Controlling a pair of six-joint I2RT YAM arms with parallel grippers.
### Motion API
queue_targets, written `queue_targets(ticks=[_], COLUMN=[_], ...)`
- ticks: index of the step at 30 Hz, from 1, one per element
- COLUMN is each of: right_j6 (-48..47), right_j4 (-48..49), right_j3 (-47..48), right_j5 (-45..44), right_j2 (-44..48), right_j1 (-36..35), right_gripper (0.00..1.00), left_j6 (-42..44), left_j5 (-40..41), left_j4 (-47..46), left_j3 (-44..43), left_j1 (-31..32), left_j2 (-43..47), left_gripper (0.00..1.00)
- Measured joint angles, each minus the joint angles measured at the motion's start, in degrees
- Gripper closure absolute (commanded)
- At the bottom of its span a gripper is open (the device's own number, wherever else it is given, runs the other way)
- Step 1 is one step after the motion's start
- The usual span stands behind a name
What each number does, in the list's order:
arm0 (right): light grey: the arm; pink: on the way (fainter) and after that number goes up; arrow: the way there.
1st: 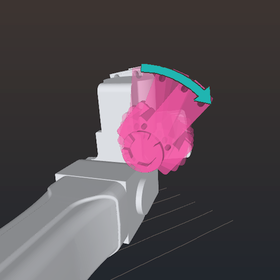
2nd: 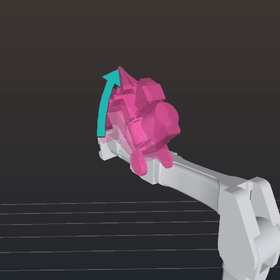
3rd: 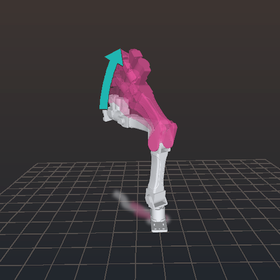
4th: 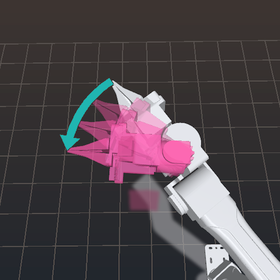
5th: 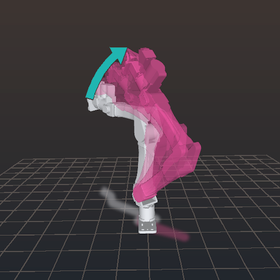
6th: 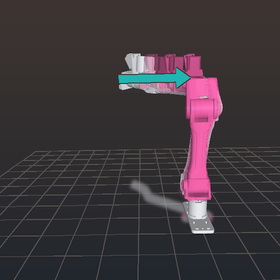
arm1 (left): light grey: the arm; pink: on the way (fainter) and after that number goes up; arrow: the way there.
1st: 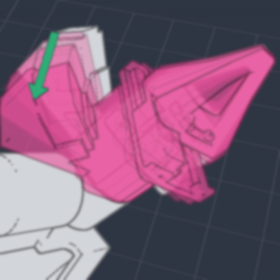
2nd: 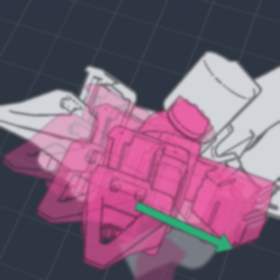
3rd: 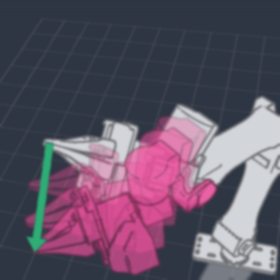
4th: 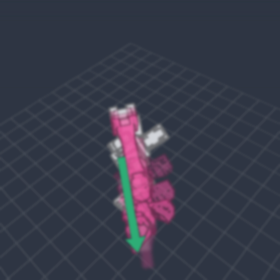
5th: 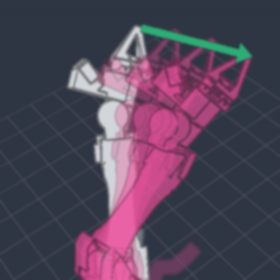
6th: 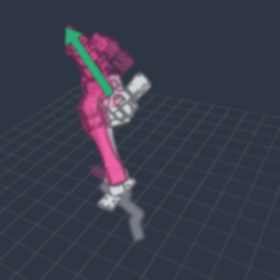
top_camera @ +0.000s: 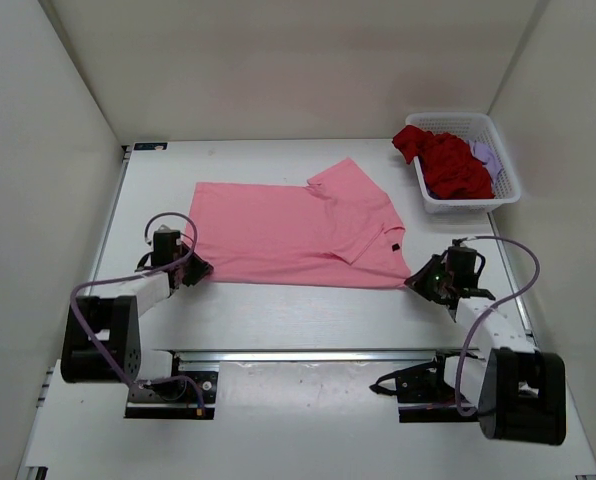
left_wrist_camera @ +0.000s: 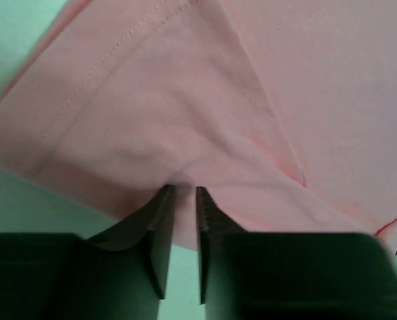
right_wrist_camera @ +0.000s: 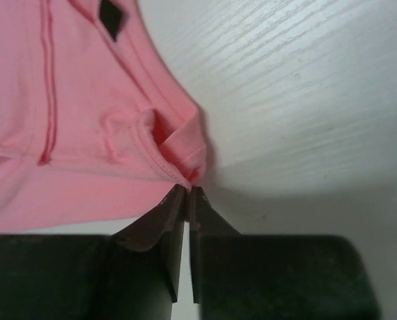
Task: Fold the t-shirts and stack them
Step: Fold the flattened tshirt in 1/3 of the way
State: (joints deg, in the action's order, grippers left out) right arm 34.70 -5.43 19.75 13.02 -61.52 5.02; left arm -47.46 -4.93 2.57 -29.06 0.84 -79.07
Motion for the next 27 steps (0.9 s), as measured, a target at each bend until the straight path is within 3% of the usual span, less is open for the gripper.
queue_targets(ticks=[1, 3, 5, 8, 11, 13, 16, 18, 19, 27], right_j6=[-0.2, -0.4, -1.2, -2.2, -4.1, -5.1, -6.1, -6.5, -6.7, -6.6], right_j4=[-1.4, -3.2, -5.0, -8.6, -9.8, -7.5, -2.0, 1.2, 2.7, 8.6], right_j3=[0.0, 0.0, 0.2, 3.1, 9.0, 12.6, 16.2, 17.0, 17.0, 17.9], right_j5=[-0.1, -0.4, -0.6, -1.6, -3.6, -4.1, -3.1, -2.8, -2.6, -0.8], right_j2=[2.0, 5.5, 8.0, 8.4, 5.9, 2.7, -5.2, -10.6, -13.0, -21.3], right_j1=[0.0, -0.7, -1.7, -4.3, -10.2, -15.1, -22.2, -25.8, -27.3, -26.6], right_gripper=[0.78, 0.63, 0.6, 0.61, 0.9, 0.97, 0.89, 0.74, 0.71, 0.71], left_j6=[0.5, 1.5, 2.3, 3.8, 5.3, 5.7, 6.1, 6.3, 6.5, 8.6], left_j5=[0.0, -0.2, -0.3, 0.1, 0.5, 1.4, 1.3, 0.5, 0.4, 2.7], left_j4=[0.5, 2.4, 4.5, 7.5, 7.5, 5.9, 2.8, 2.1, 2.1, 2.3], left_j3=[1.0, 2.3, 2.2, -0.5, -6.5, -9.5, -11.8, -11.9, -11.6, -6.7], left_j1=[-0.2, -0.4, -0.3, 1.4, 6.4, 10.4, 16.3, 18.8, 19.7, 27.5], left_j2=[1.6, 4.8, 7.2, 10.1, 9.8, 8.7, 5.2, 2.3, 1.0, 3.1], left_gripper=[0.64, 0.61, 0.61, 0.61, 0.61, 0.64, 0.66, 0.67, 0.67, 0.65])
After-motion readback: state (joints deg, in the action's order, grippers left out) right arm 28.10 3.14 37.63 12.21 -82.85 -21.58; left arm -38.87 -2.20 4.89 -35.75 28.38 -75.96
